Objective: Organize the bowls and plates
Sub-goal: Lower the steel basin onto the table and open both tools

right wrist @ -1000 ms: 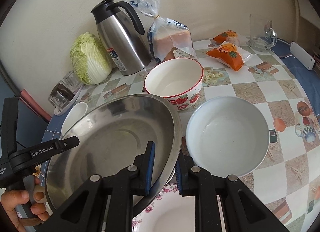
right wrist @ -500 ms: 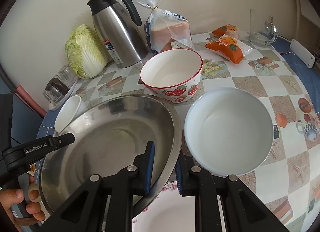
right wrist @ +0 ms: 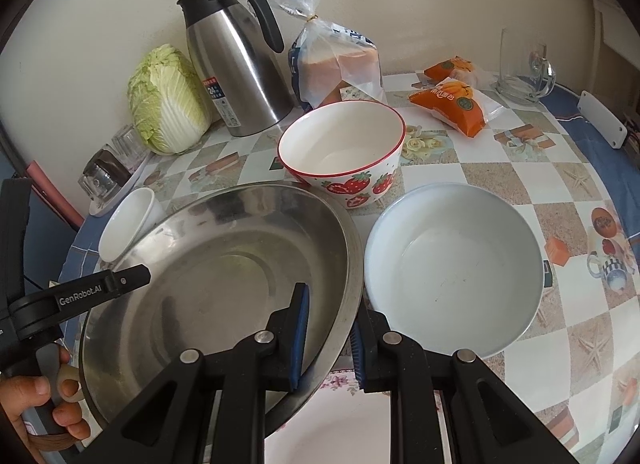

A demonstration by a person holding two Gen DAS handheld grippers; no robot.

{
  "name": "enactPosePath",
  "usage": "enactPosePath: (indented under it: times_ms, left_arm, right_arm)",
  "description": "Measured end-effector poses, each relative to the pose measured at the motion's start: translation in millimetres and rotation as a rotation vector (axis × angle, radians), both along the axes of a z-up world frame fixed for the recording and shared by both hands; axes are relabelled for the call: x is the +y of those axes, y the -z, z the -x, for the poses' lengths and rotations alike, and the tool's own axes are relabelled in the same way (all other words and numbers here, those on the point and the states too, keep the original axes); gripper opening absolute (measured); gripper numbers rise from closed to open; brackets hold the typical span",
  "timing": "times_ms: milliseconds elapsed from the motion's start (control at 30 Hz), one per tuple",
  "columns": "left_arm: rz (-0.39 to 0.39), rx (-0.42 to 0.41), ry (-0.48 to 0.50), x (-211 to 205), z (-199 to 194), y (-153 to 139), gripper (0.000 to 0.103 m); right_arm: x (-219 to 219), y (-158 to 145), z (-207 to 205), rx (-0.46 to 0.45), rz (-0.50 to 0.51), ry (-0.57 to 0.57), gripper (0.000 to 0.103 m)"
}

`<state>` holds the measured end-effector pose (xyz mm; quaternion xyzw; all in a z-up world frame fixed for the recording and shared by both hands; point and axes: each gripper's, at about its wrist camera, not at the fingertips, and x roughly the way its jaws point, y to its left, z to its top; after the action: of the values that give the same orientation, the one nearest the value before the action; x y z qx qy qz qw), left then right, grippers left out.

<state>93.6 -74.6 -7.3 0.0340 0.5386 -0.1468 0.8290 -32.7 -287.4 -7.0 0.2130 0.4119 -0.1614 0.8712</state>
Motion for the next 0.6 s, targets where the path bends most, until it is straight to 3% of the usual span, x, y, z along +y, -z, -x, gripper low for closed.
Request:
enactPosePath:
  times_ms: [600]
  left_arm:
    - [-0.041, 0.036, -0.005, -5.5, -4.2, 18.2, 0.045]
  right_arm:
    - [2.4, 7.5, -5.5, 0.039, 0.035, 0.008, 0.020]
